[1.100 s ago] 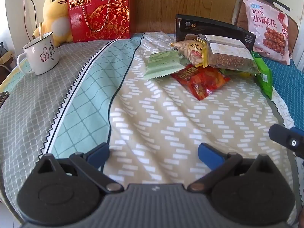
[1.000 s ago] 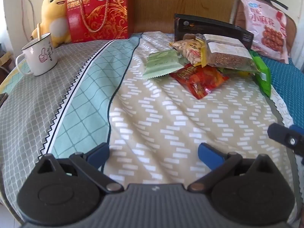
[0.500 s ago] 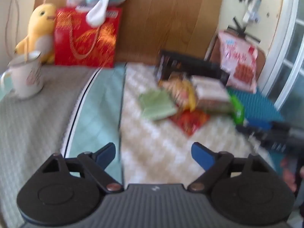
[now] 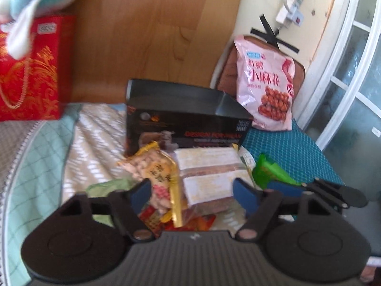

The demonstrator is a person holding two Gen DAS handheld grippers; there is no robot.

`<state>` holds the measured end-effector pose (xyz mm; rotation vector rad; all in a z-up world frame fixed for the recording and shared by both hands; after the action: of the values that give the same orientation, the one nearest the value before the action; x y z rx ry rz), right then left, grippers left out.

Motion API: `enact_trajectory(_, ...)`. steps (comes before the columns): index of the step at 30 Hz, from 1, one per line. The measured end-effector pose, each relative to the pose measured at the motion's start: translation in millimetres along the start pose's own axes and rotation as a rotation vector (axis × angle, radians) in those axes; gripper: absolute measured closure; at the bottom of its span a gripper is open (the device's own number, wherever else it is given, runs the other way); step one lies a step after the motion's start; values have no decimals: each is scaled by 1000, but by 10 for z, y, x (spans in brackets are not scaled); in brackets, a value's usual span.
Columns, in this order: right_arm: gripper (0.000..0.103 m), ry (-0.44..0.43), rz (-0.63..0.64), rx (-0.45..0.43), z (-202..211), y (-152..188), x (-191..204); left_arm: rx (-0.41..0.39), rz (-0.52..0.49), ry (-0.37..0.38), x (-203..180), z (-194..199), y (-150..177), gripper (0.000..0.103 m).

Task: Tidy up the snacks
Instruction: 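Reach the left tool to the white-wrapped bread packs and grasp them, then carry the bread packs with the left tool into the black tin box and release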

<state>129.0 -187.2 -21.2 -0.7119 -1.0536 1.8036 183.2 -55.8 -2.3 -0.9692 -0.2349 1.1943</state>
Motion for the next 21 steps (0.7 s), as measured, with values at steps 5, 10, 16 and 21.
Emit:
enact_trajectory(5,56,-22,35,57,-252,52,96,65,1,37,-57,-151,108,60)
enact_trajectory(10,61,-49,-18,-27,-66,-232,78,-30,-58,52,-237,209,-102,64)
enact_trajectory(16,61,-1,-20,-168,-136,-913,-216,-148,-122,52,-359,222,-910,61)
enact_trajectory(21,61,34,-104,-75,-829,-1037,-596,-75,-65,11,-134,-538,-1326,59)
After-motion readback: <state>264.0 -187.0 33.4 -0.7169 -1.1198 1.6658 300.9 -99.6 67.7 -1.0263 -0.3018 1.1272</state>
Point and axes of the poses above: each gripper's, at about its wrist camera, not at the fingertips, and z roughly against the way its jaws point, x to its left, y to its underside, the point moved 8 cm from there along -z, roughly the way its jaws point, and after that the axes turned 2 degrees about y, right-handed, at the moved point
